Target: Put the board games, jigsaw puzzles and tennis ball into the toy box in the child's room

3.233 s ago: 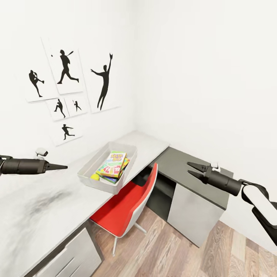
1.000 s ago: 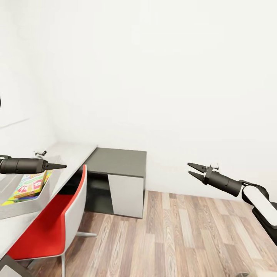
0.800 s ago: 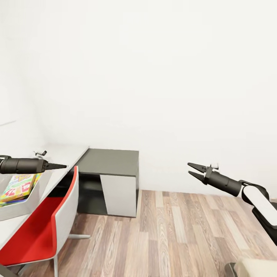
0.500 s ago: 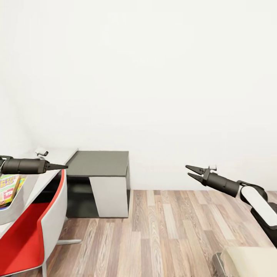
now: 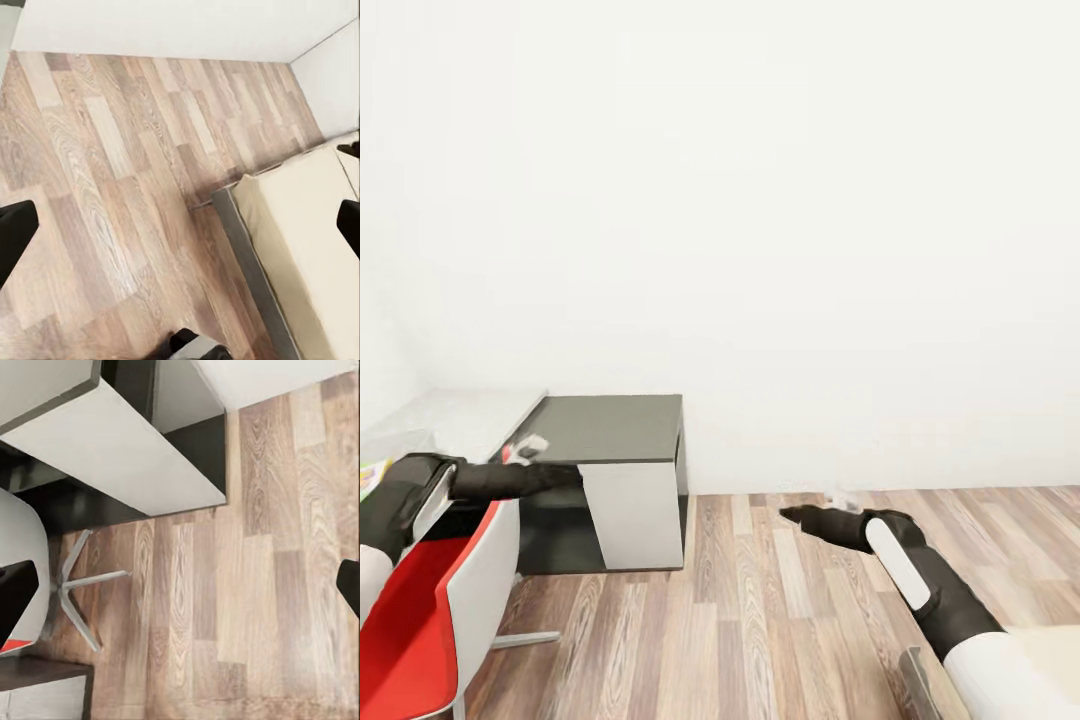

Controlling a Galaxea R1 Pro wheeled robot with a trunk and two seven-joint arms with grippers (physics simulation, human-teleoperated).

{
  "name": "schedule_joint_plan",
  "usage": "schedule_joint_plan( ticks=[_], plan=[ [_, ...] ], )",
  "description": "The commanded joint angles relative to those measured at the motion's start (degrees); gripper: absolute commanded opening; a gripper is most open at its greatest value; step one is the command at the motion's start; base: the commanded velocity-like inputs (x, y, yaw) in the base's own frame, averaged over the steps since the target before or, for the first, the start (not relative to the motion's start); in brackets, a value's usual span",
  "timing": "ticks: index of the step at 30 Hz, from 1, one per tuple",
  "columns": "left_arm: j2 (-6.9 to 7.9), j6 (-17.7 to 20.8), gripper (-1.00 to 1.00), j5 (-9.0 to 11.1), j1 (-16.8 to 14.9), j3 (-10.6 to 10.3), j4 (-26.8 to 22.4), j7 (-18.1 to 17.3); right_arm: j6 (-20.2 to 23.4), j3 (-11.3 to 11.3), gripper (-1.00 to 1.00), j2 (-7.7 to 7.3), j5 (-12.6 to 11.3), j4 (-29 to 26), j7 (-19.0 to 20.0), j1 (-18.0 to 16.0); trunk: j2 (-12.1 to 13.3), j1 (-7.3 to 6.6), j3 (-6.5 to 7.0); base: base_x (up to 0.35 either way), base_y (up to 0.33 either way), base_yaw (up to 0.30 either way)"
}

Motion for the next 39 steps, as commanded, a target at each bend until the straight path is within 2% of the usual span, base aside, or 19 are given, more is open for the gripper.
schedule_joint_plan(
  ticks=[1, 2, 4, 5, 7, 9, 10, 12, 14, 15, 18, 20, 24, 29, 36, 39],
  plan=[
    [-1.11, -1.1, 1.0, 0.7, 0.0, -0.2, 3.2, 4.3, -0.8, 0.0, 1.0, 3.36, 6.0, 3.7, -1.4, -0.1, -0.2, 0.04, -0.12, 0.0, 0.0, -0.003],
    [-1.61, -2.1, 1.0, 0.7, 0.0, -0.2, 4.9, 6.2, -1.6, -0.1, 1.0, 4.77, 8.6, 5.5, -2.0, -0.1, -0.2, 0.04, -0.12, 0.0, 0.0, -0.003],
    [-3.54, -6.9, 1.0, 0.8, 0.0, -0.2, 12.4, 13.9, -6.4, -0.4, 1.0, 9.12, 17.4, 13.0, -3.4, -0.1, -0.2, 0.04, -0.12, 0.0, 0.0, -0.001],
    [-4.03, -8.3, 1.0, 0.8, 0.0, -0.2, 14.5, 15.7, -7.8, -0.5, 1.0, 9.86, 19.1, 14.8, -3.7, 0.0, -0.2, 0.04, -0.12, 0.0, 0.0, 0.0],
    [-6.03, -14.6, 1.0, 0.9, 0.0, -0.1, 23.2, 22.9, -13.4, -0.5, 1.0, 11.75, 23.2, 21.8, -4.3, 0.0, -0.2, 0.04, -0.12, 0.0, 0.0, 0.0],
    [-7.47, -21.9, 1.0, 1.0, 0.1, -0.1, 31.8, 30.1, -18.0, -0.5, 1.0, 12.4, 24.9, 27.4, -4.6, 0.0, -0.2, 0.04, -0.12, 0.0, 0.0, 0.0],
    [-7.77, -23.8, 1.0, 1.1, 0.3, -0.1, 33.7, 31.9, -19.1, -0.5, 1.0, 12.4, 25.1, 28.5, -4.6, 0.0, -0.2, 0.04, -0.12, 0.0, 0.0, 0.0],
    [-9.15, -29.6, 1.0, 1.2, 2.3, -0.1, 38.3, 38.8, -23.8, -0.5, 1.0, 12.17, 25.6, 33.2, -4.7, 0.0, -0.2, 0.04, -0.12, 0.0, 0.0, 0.0],
    [-10.71, -32.9, 1.0, 1.2, 6.4, -0.1, 40.0, 45.6, -28.6, -0.5, 1.0, 12.03, 25.8, 39.2, -4.8, 0.0, -0.2, 0.04, -0.12, 0.0, 0.0, 0.0],
    [-11.1, -33.5, 1.0, 1.2, 7.5, 0.0, 40.1, 47.3, -29.7, -0.5, 1.0, 12.01, 25.9, 41.0, -4.8, 0.0, -0.2, 0.04, -0.12, 0.0, 0.0, 0.0],
    [-13.04, -38.2, 1.0, 1.1, 13.9, 0.0, 40.7, 55.7, -36.6, -0.4, 1.0, 12.19, 26.3, 51.5, -4.8, 0.1, -0.2, 0.04, -0.12, 0.0, 0.0, 0.0],
    [-13.84, -41.5, 1.0, 1.1, 18.1, 0.0, 40.9, 59.6, -40.5, -0.3, 1.0, 12.38, 26.6, 55.3, -4.8, 1.4, -0.2, 0.04, -0.12, 0.0, 0.0, 0.0],
    [-14.52, -45.3, 1.0, 1.2, 23.8, 0.0, 40.9, 63.0, -43.1, -0.2, 1.0, 12.63, 26.9, 57.2, -4.9, 5.8, -0.2, 0.04, -0.12, 0.0, 0.0, 0.0],
    [-15.13, -50.7, 1.0, 1.2, 30.0, 0.0, 41.1, 64.2, -43.9, -0.1, 1.0, 12.74, 26.8, 57.8, -4.9, 9.5, -0.2, 0.04, -0.12, 0.0, 0.012, 0.0],
    [-15.35, -52.6, 1.0, 1.3, 33.7, 0.1, 41.3, 64.6, -43.9, 0.0, 1.0, 12.9, 26.9, 57.9, -5.3, 12.1, -0.2, 0.04, -0.12, 0.0, 0.177, 0.0],
    [-15.26, -52.8, 1.0, 1.3, 34.7, 0.1, 41.4, 64.6, -44.0, 0.0, 1.0, 13.75, 26.9, 57.9, -7.1, 12.5, -0.2, 0.04, -0.12, 0.0, 0.108, 0.0]
  ],
)
